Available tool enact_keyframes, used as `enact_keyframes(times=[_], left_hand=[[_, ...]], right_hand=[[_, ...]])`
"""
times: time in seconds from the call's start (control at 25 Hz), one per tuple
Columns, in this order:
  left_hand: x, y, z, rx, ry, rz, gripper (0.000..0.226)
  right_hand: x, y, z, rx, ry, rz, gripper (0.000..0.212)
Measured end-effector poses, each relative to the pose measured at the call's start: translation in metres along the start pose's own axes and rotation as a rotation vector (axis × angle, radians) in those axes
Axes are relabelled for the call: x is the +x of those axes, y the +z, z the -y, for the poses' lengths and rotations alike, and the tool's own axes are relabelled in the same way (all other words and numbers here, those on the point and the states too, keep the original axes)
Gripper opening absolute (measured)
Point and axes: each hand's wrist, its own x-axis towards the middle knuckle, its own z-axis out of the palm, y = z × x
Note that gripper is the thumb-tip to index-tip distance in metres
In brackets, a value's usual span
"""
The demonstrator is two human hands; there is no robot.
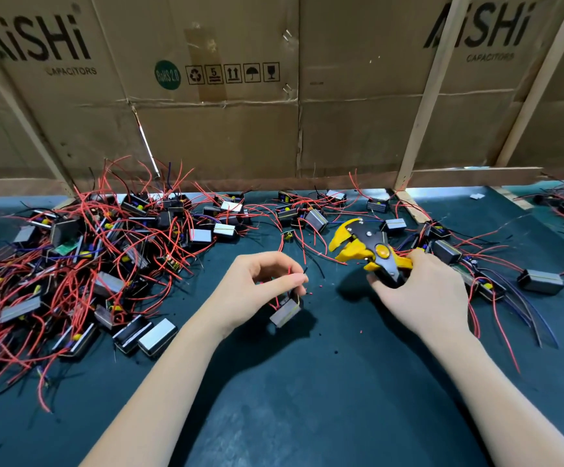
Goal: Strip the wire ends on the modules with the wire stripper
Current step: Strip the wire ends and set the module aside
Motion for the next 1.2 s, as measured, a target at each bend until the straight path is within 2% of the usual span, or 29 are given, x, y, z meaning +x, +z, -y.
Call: enact_keyframes(times=[0.16, 0.32, 0.72, 1.2], left_hand=[[0.001, 0.011, 0.002, 0.012, -0.041, -0.031, 0.009], [0.002, 0.012, 0.004, 0.012, -0.083, -0.11, 0.01], [0.003, 0.01, 0.009, -0.046, -0.213, -0.144, 0.011], [0.003, 0.006, 0.011, -0.013, -0.22, -0.091, 0.01]], right_hand=[[-0.007, 0.007, 0.012, -0.07, -0.154, -0.056, 0.053], [-0.01, 0.01, 0.017, -0.072, -0.221, -0.054, 0.053], [-0.013, 0.006, 0.02, -0.153, -0.268, -0.084, 0.049], [-0.014, 0.007, 0.02, -0.154, -0.282, -0.057, 0.05]])
